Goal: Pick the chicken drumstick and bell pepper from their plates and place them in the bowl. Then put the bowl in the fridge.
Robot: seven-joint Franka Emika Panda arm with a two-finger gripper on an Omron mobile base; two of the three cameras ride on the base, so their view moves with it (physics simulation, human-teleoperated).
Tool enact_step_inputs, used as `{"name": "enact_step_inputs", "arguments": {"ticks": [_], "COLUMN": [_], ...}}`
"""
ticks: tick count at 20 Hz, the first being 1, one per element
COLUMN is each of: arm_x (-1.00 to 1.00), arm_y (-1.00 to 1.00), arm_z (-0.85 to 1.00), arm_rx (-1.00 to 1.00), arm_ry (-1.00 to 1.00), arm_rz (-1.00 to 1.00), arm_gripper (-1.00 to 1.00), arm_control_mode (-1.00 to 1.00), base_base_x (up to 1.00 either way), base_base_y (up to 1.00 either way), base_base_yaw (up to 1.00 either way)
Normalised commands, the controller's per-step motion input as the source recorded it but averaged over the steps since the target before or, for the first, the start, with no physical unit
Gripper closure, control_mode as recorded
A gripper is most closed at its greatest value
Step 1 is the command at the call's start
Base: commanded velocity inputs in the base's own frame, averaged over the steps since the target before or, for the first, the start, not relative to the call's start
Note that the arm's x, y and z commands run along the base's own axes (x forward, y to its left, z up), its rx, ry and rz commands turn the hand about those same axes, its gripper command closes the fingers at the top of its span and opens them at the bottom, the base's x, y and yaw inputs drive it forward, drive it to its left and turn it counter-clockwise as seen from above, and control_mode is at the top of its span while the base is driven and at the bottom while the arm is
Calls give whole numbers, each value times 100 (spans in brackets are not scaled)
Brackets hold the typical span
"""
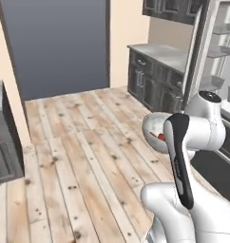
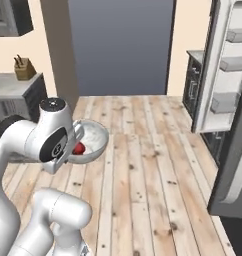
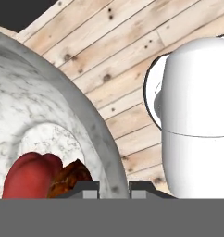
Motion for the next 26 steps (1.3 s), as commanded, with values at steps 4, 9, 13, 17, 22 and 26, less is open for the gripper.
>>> {"name": "enact_step_inputs", "arguments": {"ticks": [4, 9, 13, 17, 22, 26], "arm_x": [0, 0, 0, 0, 0, 0], "arm_y": [0, 0, 0, 0, 0, 0], "arm_z": [0, 0, 0, 0, 0, 0], "arm_rx": [0, 0, 0, 0, 0, 0], "arm_ry": [0, 0, 0, 0, 0, 0], "arm_rz": [0, 0, 0, 0, 0, 0], "arm_gripper": [100, 100, 100, 100, 100, 100], "arm_control_mode": [100, 100, 100, 100, 100, 100], "base_base_x": [50, 42, 58, 57, 40, 48], "base_base_y": [26, 25, 29, 32, 27, 37], "base_base_yaw": [-62, -70, -52, -53, -68, -53]}}
